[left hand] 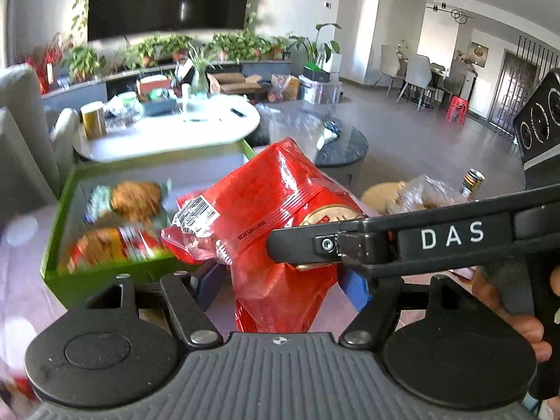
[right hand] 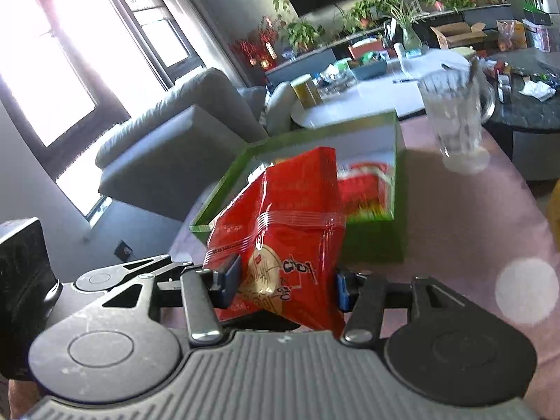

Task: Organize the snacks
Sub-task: 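Carry the red bread bag over the green box, then lower the red bread bag into the box and open the right tool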

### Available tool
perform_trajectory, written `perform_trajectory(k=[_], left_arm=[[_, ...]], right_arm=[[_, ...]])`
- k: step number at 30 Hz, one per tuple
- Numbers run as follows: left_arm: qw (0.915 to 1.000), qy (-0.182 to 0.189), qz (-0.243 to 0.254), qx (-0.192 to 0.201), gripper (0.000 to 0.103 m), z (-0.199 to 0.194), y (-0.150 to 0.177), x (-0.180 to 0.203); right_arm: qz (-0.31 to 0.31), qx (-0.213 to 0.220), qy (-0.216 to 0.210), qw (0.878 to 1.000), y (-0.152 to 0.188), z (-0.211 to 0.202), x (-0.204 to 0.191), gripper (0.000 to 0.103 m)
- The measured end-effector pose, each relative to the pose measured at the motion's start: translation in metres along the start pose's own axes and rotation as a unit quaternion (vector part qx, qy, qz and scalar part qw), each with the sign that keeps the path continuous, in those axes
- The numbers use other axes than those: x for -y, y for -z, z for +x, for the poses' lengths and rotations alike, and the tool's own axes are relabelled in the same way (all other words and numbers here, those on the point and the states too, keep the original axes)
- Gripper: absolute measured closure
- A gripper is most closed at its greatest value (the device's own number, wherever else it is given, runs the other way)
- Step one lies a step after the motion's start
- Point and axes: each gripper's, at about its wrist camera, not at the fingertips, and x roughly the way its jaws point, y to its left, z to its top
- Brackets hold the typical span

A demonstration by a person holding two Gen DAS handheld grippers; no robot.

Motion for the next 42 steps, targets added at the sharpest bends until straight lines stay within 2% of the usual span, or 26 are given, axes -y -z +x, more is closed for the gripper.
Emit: perform_trajectory(k=[9,17,27,33,37,42], left_arm=[[0.9989,-0.029,0.029,0.021,0.035,0.016,-0.049,-0.027],[0.9987,-0.036,0.033,0.011,0.035,0.051,-0.073,-0.052],[0.9983,-0.031,0.038,-0.031,0.035,0.107,-0.083,-0.067],[0.9964,-0.05,0.053,-0.045,0.036,0.128,-0.083,-0.067],[0.9965,-0.063,0.037,-0.04,0.037,0.125,-0.079,-0.076],[0.9949,-0.084,0.048,-0.03,0.036,0.111,-0.07,-0.074]], right_arm=[[0.024,0.034,-0.04,0.998,-0.054,0.029,0.009,0.044],[0.022,0.043,-0.039,0.998,-0.08,0.054,0.014,0.044],[0.059,0.036,-0.025,0.997,-0.084,0.081,0.041,0.044],[0.098,0.034,-0.01,0.995,-0.083,0.098,0.059,0.044],[0.11,0.042,0.037,0.992,-0.078,0.103,0.065,0.041],[0.125,0.051,0.036,0.99,-0.074,0.085,0.072,0.037]])
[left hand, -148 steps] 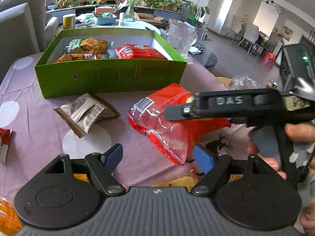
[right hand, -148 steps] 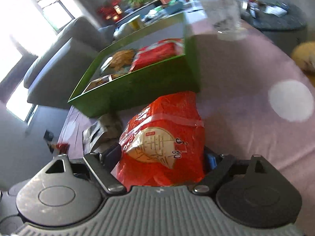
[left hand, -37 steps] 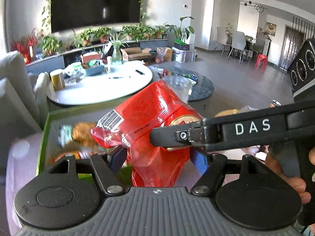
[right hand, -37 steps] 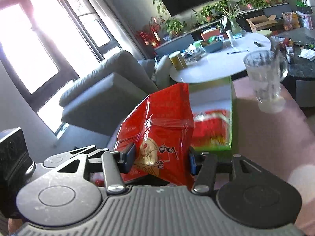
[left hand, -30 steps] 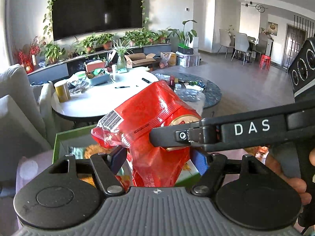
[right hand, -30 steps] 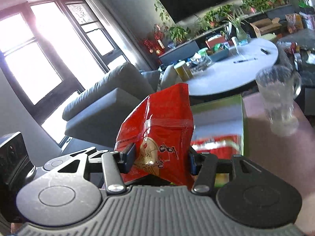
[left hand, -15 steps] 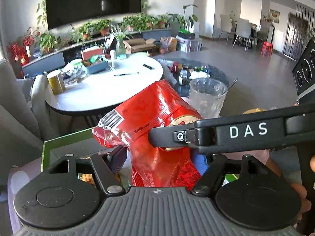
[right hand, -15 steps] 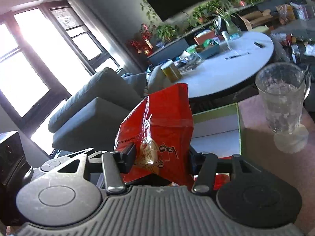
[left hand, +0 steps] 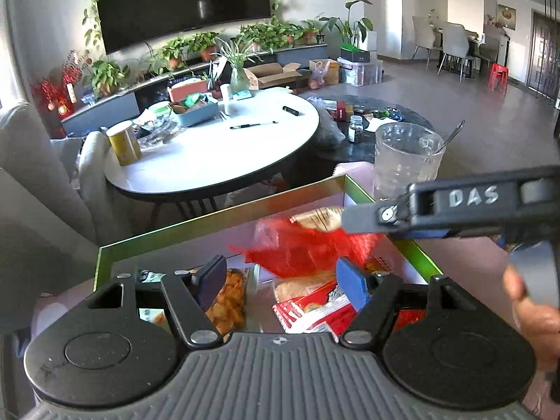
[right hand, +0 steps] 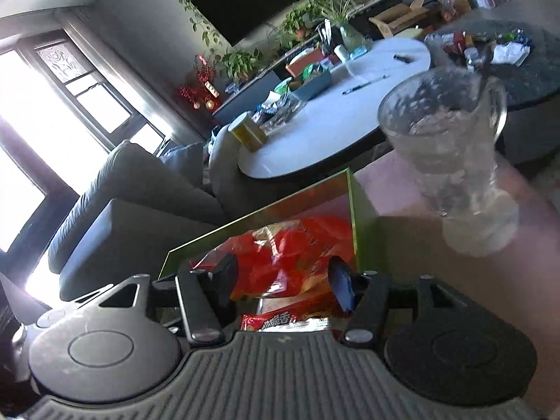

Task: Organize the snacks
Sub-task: 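Lower the red bread bag into the box and open the right tool, then withdraw the right tool toward the clear-wrapped bar on the table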

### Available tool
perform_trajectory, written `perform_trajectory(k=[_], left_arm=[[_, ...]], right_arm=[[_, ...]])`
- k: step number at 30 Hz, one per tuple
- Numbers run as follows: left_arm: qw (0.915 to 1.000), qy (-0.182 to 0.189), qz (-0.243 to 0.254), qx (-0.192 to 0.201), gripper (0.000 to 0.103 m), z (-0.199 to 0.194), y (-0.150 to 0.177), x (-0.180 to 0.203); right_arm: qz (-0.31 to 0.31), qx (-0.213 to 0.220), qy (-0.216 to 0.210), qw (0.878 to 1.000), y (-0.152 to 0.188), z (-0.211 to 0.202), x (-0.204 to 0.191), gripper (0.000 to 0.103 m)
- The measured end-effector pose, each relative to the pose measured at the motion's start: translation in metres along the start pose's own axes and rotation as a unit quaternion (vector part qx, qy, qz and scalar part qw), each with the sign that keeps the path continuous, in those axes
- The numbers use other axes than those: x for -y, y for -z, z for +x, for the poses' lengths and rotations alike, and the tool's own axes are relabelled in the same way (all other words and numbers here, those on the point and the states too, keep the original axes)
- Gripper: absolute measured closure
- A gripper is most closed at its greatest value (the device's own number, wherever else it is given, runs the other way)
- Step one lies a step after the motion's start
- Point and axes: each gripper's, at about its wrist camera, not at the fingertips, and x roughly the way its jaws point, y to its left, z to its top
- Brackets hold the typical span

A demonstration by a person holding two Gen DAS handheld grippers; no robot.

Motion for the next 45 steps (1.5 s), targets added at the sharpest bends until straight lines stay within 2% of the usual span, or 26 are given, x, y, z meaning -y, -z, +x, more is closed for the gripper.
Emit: perform_trajectory(k=[3,8,12,17,23,27,29,33,41,45], left_arm=[[1.0,0.005,-0.002,0.006,0.035,-0.011,0.003,0.0],[0.9997,-0.003,-0.006,0.023,0.028,-0.034,0.012,-0.001],[0.9994,-0.008,-0.013,0.032,0.027,-0.056,0.021,-0.002],[0.9986,-0.026,-0.02,0.042,0.025,-0.083,0.033,-0.004],[0.9967,-0.05,-0.034,0.053,0.022,-0.116,0.047,-0.013],[0.9945,-0.067,-0.045,0.067,0.021,-0.146,0.056,-0.023],[0.993,-0.078,-0.047,0.075,0.016,-0.161,0.062,-0.026],[0.9911,-0.097,-0.05,0.076,0.016,-0.183,0.082,-0.031],[0.9893,-0.093,-0.097,0.058,0.016,-0.213,0.139,-0.037],[0.987,-0.1,-0.121,0.036,0.016,-0.223,0.171,-0.036]], right_arm=[[-0.015,0.003,-0.004,1.0,0.001,-0.011,-0.005,0.033],[-0.049,-0.002,-0.015,0.999,0.005,-0.029,-0.012,0.031],[-0.092,-0.001,-0.013,0.996,0.018,-0.047,-0.021,0.03],[-0.135,-0.001,-0.014,0.991,0.033,-0.067,-0.028,0.029],[-0.156,0.003,0.01,0.988,0.045,-0.083,-0.028,0.029],[-0.156,-0.004,0.01,0.988,0.056,-0.097,-0.025,0.029],[-0.166,-0.005,0.006,0.986,0.064,-0.104,-0.026,0.029],[-0.195,-0.016,0.009,0.981,0.082,-0.112,-0.028,0.029],[-0.203,-0.046,0.002,0.978,0.11,-0.116,-0.027,0.029],[-0.219,-0.06,0.001,0.974,0.123,-0.122,-0.028,0.029]])
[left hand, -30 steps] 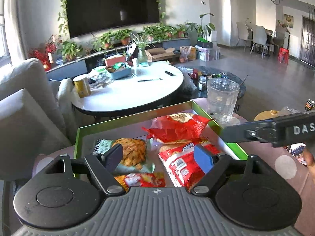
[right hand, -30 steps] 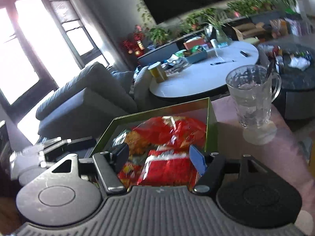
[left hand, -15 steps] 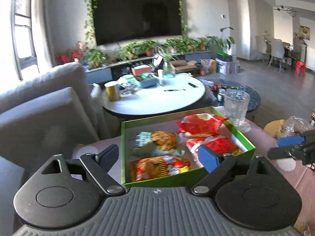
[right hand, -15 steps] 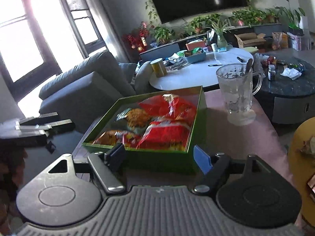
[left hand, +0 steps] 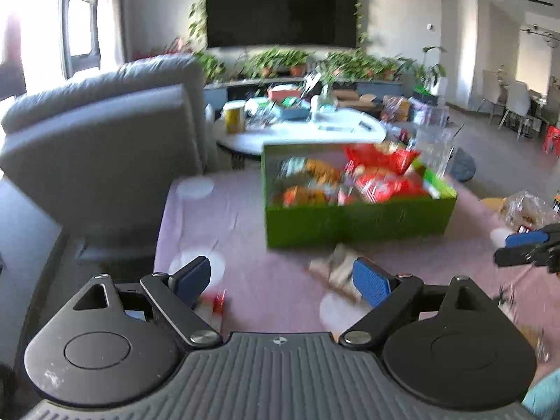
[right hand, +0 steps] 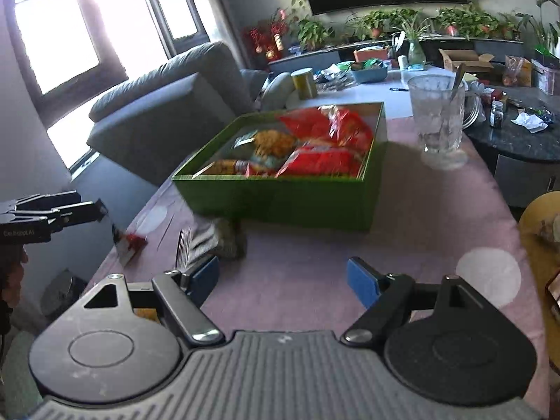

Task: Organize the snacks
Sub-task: 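Withdraw the right tool toward the clear-wrapped bar on the table, then grasp the clear-wrapped bar with the right tool while the left tool grasps the orange cake pack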

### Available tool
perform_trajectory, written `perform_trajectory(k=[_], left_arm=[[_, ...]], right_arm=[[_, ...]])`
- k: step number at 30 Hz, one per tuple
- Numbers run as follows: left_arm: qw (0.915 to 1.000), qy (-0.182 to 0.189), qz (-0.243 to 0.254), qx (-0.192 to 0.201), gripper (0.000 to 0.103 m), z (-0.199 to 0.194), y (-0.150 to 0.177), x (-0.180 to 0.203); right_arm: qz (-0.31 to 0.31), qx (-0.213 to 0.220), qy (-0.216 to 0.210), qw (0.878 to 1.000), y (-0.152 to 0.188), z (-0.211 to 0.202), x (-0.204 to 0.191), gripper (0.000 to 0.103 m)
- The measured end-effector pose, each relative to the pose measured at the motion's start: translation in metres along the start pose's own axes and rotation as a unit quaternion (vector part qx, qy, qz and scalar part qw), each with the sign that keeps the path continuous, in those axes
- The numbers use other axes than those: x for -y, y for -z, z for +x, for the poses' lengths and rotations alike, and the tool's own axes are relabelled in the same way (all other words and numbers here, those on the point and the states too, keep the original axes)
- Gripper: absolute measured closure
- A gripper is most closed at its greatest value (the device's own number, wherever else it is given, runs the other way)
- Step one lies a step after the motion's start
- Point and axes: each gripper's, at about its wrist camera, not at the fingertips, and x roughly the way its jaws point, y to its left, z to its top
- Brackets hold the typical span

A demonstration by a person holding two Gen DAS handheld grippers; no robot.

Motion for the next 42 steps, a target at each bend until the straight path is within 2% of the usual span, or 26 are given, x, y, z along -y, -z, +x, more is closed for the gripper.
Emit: perform_trajectory(k=[4,9,15,19,22,24,28,34,39,42], left_arm=[[0.9994,-0.017,-0.002,-0.029,0.016,-0.009,0.031,-0.001],[0.9977,-0.019,-0.001,-0.066,0.016,-0.015,0.059,0.002],[0.9951,-0.029,-0.022,-0.092,0.016,-0.01,0.072,0.003],[0.9947,-0.03,-0.034,-0.093,0.016,-0.013,0.073,0.002],[0.995,-0.025,-0.033,-0.091,0.016,-0.016,0.073,0.006],[0.995,-0.025,-0.03,-0.092,0.016,-0.017,0.073,0.008],[0.9942,-0.023,-0.036,-0.099,0.016,-0.014,0.072,0.011],[0.9892,-0.031,-0.088,-0.113,0.015,-0.009,0.07,0.004],[0.9838,-0.06,-0.109,-0.129,0.015,-0.01,0.07,0.003],[0.9833,-0.052,-0.105,-0.139,0.015,-0.012,0.073,0.005]], right_arm=[[-0.03,-0.02,-0.007,0.999,0.017,-0.006,-0.005,0.029],[-0.083,-0.059,-0.012,0.995,0.048,-0.017,-0.01,0.026],[-0.143,-0.101,-0.003,0.985,0.084,-0.026,-0.013,0.024],[-0.17,-0.108,0.023,0.979,0.096,-0.025,-0.016,0.024],[-0.164,-0.111,0.043,0.979,0.097,-0.018,-0.014,0.025],[-0.142,-0.103,0.043,0.983,0.091,-0.019,-0.01,0.029],[-0.106,-0.088,0.073,0.988,0.08,-0.017,-0.007,0.031],[-0.05,-0.03,0.05,0.997,0.059,-0.019,-0.011,0.031],[-0.05,-0.024,0.024,0.998,0.054,-0.015,-0.021,0.031],[-0.054,-0.023,0.015,0.998,0.054,-0.015,-0.023,0.031]])
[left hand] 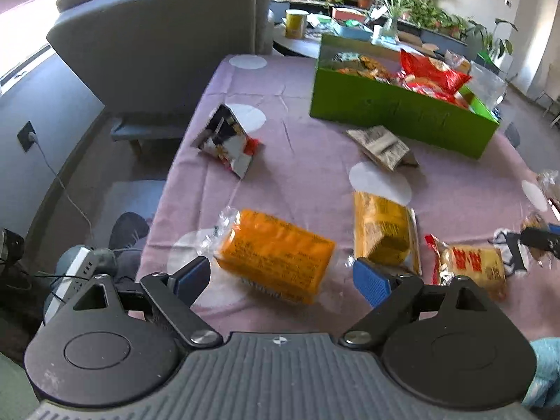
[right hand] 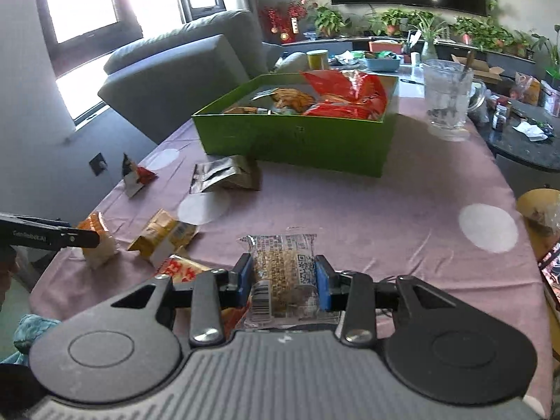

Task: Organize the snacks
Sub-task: 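Grasp the clear-wrapped bar with the right tool while the left tool grasps the orange cake pack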

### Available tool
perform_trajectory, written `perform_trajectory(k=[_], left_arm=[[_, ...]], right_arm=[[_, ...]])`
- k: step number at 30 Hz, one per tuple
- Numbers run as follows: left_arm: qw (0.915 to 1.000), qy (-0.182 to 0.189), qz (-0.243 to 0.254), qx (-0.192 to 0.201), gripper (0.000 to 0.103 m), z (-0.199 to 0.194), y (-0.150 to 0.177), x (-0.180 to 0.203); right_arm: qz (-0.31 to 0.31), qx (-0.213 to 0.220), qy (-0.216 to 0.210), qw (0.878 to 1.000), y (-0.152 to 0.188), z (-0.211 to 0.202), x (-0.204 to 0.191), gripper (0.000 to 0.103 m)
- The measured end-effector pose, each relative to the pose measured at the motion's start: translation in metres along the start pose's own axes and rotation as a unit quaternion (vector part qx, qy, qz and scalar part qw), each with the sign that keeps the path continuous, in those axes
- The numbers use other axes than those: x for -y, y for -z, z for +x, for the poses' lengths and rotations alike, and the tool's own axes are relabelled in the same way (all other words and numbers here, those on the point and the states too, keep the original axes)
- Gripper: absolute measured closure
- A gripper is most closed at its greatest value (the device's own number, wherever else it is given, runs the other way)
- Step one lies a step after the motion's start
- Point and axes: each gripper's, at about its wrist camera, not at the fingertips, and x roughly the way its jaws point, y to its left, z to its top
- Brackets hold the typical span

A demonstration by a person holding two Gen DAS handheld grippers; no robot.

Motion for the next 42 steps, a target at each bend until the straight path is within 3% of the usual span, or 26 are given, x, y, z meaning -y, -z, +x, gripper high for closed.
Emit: perform_trajectory(k=[6,25,33,37,39,42], left_arm=[[0.9997,0.009,-0.018,-0.011,0.015,0.016,-0.011,0.004],[0.9971,-0.009,0.075,0.007,0.016,0.044,-0.026,0.041],[0.9966,-0.014,0.081,0.003,0.019,0.046,-0.025,0.038],[0.9962,-0.025,0.083,-0.006,0.026,0.05,-0.022,0.034],[0.9963,-0.023,0.082,-0.011,0.035,0.052,-0.02,0.03],[0.9975,-0.003,0.071,-0.004,0.059,0.05,-0.02,0.025]], right_arm=[[0.011,0.0,-0.001,1.0,0.0,0.002,0.003,0.031],[0.016,0.006,-0.003,1.0,0.0,0.0,0.001,0.031],[0.02,0.005,-0.006,1.0,0.0,0.001,0.003,0.031],[0.02,0.006,-0.008,1.0,-0.001,0.001,0.002,0.031],[0.021,0.007,-0.009,1.0,-0.002,0.001,0.002,0.031],[0.019,0.008,-0.011,1.0,-0.004,0.002,0.0,0.031]])
